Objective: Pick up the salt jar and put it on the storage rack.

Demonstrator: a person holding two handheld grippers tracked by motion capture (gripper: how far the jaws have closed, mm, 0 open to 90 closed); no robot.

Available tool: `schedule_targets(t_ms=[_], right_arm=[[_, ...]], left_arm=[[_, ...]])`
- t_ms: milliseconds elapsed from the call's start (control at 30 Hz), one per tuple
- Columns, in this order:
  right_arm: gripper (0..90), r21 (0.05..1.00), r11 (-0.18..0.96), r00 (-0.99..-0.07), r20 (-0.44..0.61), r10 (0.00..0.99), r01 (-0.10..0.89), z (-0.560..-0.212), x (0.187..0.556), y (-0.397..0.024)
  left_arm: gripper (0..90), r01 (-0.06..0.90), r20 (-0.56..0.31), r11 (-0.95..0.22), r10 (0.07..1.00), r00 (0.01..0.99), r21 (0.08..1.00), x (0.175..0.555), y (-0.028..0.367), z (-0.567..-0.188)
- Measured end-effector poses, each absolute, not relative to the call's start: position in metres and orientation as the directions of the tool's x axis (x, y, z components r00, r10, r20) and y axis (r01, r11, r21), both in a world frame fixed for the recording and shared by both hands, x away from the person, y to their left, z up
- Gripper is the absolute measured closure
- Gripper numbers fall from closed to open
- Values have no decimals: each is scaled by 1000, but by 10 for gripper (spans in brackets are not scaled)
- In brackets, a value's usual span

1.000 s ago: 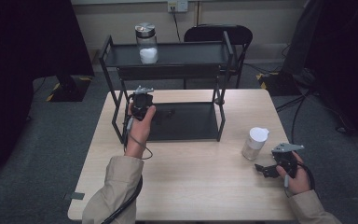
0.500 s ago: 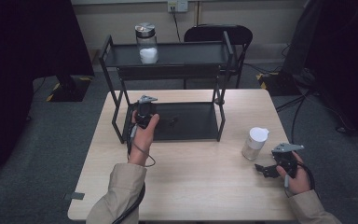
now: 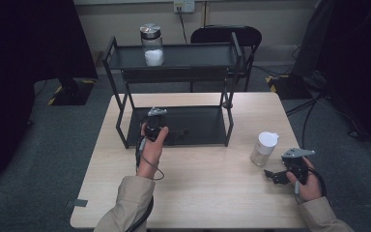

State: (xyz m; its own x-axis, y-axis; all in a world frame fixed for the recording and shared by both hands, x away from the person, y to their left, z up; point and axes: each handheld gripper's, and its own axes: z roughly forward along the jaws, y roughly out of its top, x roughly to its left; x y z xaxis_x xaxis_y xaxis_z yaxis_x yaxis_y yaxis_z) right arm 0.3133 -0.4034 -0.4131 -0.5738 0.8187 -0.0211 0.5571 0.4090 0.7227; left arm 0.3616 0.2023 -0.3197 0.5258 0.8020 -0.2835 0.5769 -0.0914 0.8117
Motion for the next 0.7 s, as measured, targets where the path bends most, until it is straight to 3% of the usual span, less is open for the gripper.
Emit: schedule_targets(t_ms=[700], right_arm=[[0, 723, 409, -574, -21, 818, 557, -413, 313, -403]], left_arm=[[16, 615, -328, -73, 793, 513, 785, 348, 204, -364]])
